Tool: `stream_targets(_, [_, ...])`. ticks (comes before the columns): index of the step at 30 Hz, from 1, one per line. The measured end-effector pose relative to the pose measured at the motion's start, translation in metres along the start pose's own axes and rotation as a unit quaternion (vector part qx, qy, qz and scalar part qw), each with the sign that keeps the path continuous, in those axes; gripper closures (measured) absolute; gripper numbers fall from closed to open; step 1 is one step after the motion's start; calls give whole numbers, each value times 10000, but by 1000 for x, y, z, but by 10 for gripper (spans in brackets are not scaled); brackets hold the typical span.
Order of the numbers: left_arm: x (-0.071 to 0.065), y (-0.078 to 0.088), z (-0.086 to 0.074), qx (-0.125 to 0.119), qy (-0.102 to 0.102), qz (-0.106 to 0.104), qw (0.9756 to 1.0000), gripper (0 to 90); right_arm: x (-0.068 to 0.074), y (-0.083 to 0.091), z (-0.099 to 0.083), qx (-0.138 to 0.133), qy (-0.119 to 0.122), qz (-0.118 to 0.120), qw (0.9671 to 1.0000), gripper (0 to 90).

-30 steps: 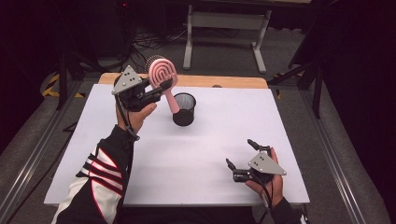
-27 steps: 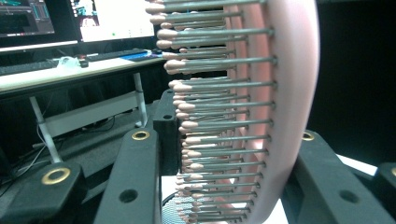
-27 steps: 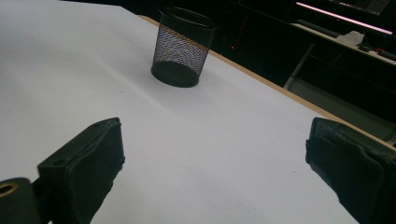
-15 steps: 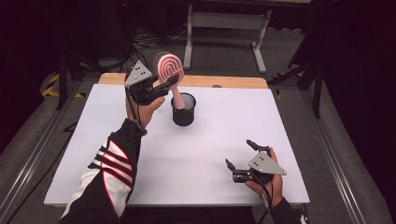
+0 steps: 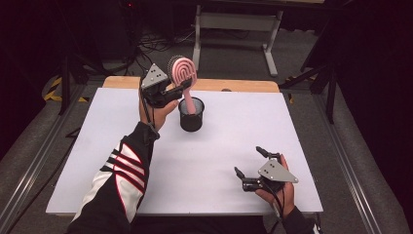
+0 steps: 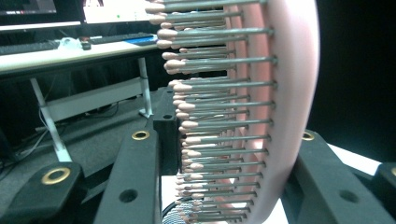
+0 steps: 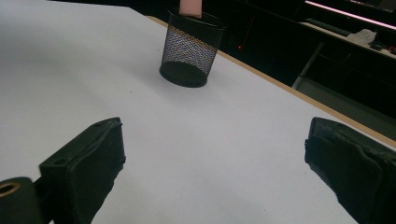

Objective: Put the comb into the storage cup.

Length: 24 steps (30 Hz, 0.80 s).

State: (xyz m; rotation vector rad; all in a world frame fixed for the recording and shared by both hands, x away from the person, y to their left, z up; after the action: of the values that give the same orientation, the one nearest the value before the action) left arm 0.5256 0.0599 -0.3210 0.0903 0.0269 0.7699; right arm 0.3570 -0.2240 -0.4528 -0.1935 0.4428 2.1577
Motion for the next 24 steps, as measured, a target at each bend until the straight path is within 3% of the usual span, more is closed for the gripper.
stream_targets(7, [5, -7, -4, 43, 86, 38, 9999, 633, 1, -1, -1, 30, 11, 28, 10000, 59])
stream_targets(10, [8, -12, -10, 84, 236, -9, 9997, 633, 0, -1, -1, 30, -1, 38, 10000, 59])
stream_targets(15, [10, -15, -15, 113, 323, -9, 9994, 633, 0, -1, -1, 31, 1, 41, 10000, 59])
stream_targets(24, [8, -21, -25, 193, 457, -68, 9987, 632, 2, -2, -1, 53, 2, 70, 10000, 59])
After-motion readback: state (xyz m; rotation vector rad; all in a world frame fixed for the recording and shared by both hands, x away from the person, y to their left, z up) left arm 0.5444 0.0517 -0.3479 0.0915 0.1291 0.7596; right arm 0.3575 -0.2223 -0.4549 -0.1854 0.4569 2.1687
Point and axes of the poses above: each handheld gripper's, and its own axes: y roughly backward along the jaws, z roughly out of its top, x roughly to its left, the point moved 5 cm from there along -y, roughly forward along the jaws, and after that the axes turned 2 degrees about -x, right-handed, at the moved point
